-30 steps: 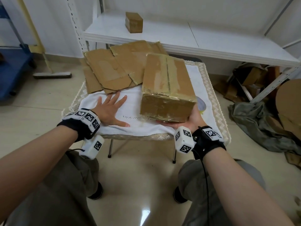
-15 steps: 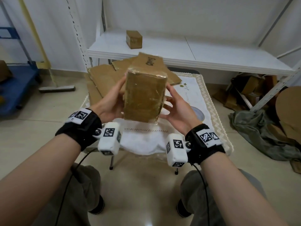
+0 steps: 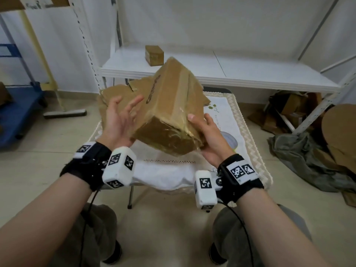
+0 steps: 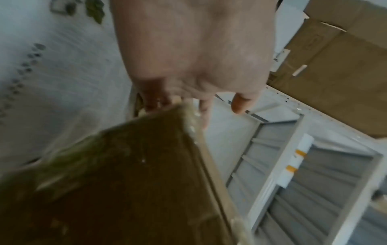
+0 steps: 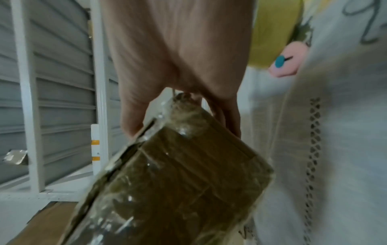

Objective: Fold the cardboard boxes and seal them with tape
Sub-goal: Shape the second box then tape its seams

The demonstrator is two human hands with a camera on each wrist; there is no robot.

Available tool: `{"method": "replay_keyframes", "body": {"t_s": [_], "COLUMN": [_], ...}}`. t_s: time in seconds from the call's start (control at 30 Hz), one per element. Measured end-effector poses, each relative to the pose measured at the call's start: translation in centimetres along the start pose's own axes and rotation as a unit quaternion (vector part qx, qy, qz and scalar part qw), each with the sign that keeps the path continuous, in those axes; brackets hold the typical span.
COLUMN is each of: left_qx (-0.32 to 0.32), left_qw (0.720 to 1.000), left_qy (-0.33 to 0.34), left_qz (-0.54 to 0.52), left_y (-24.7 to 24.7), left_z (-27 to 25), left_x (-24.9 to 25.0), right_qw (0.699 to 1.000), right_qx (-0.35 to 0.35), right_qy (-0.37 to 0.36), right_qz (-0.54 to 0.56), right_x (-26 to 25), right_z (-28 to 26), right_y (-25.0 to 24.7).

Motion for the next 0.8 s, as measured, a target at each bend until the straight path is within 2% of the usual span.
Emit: {"method": "replay_keyframes", "body": {"t_s": [0.13, 0.3, 0.37, 0.43, 0.53, 0.6, 0.63, 0.7, 0.8], "left_qx": [-0.046, -0.021, 0.009, 0.025, -0.025, 0.004, 0.032, 0.063, 0.050], "left_qw": [0.982, 0.990, 0.984, 0.965, 0.916, 0.890, 0.886, 0.886, 0.903], "left_qy": [-0.059, -0.037, -0.019, -0.001, -0.027, -0.007, 0.001, -0.009, -0.015], "left_qz": [0.174, 0.136, 0.177, 0.262, 0.398, 0.456, 0.463, 0.459, 0.425], "left_y": [0.8, 0.7, 1.3, 2.5, 5.4, 6.6, 6.7, 7.4, 8.8], "left_z": [0.3, 1.0, 1.2, 1.3, 1.5, 2.2, 2.9, 3.7, 4.5], "left_x": [0.1, -0.1, 0.7, 1.7, 1.6, 1.3, 1.1, 0.8, 0.5], "right_qw": [0.999, 0.999, 0.999, 0.999, 0.997, 0.995, 0.993, 0.989, 0.985], "right_qx": [0.006, -0.018, -0.004, 0.027, 0.067, 0.085, 0.097, 0.118, 0.137], "right_qy": [-0.030, 0.018, 0.009, -0.014, -0.044, -0.052, -0.059, -0.078, -0.094], "right_qz": [-0.010, 0.036, 0.035, 0.039, 0.005, -0.027, -0.038, -0.044, -0.040], "right_x": [-0.3, -0.2, -0.6, -1.4, -1.9, -2.1, -2.3, -3.1, -4.3], "right_z": [-0.5, -0.5, -0.3, -0.4, 0.0, 0.2, 0.3, 0.4, 0.6], "right_y": [0.2, -0.2, -0.4, -0.6, -0.5, -0.1, 0.1, 0.0, -1.0]}}
Point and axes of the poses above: each hand's wrist, its own z-axis towards the middle knuckle, its own y-axis out of the palm, x = y × z, the point moved 4 cm from there along z, towards the middle knuckle, and after that the axes turned 2 degrees about -x, right-handed, at the moved point
